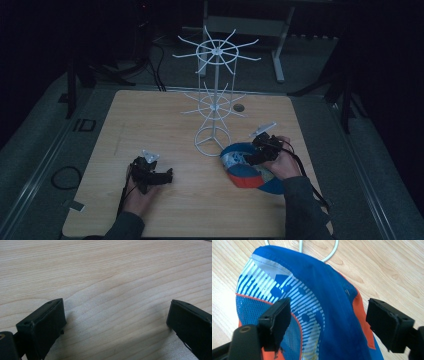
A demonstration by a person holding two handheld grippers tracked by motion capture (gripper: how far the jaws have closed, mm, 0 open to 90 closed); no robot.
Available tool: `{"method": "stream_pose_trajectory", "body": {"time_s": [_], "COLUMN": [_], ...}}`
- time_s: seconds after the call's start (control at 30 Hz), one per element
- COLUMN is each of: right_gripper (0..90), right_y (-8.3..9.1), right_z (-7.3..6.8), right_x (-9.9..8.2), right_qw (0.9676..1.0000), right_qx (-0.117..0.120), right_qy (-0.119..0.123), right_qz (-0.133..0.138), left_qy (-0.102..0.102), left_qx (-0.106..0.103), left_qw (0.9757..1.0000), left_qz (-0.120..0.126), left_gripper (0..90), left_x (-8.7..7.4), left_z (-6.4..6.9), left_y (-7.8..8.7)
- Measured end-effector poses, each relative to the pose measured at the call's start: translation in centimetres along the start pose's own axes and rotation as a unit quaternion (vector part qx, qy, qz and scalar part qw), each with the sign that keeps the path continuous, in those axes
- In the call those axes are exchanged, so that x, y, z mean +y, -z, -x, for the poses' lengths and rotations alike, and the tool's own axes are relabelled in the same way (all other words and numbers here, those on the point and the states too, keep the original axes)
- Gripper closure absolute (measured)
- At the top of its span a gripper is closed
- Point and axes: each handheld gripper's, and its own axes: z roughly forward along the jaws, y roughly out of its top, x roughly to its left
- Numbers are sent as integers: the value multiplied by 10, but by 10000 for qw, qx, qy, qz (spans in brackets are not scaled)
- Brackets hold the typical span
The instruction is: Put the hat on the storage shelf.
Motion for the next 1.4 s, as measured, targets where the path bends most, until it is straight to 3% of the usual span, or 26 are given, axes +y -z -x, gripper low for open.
{"method": "stream_pose_trajectory", "body": {"time_s": [0.53,0.73,1.0,1.2,1.4], "right_gripper": [156,159,166,272,516], "right_y": [-17,-26,-36,-46,-50], "right_z": [0,2,-1,1,-1], "right_x": [19,22,26,27,27], "right_qw": [9993,9982,9975,9966,9950], "right_qx": [290,559,619,637,619], "right_qy": [208,160,259,267,330], "right_qz": [-83,-121,-205,-447,-705], "left_qy": [5,6,8,8,8], "left_qx": [1,2,4,3,3], "left_qw": [10000,10000,10000,10000,10000], "left_qz": [3,4,4,4,4], "left_gripper": [25,25,25,25,25], "left_x": [0,0,0,0,0], "left_z": [0,0,0,0,0], "left_y": [0,0,0,0,0]}}
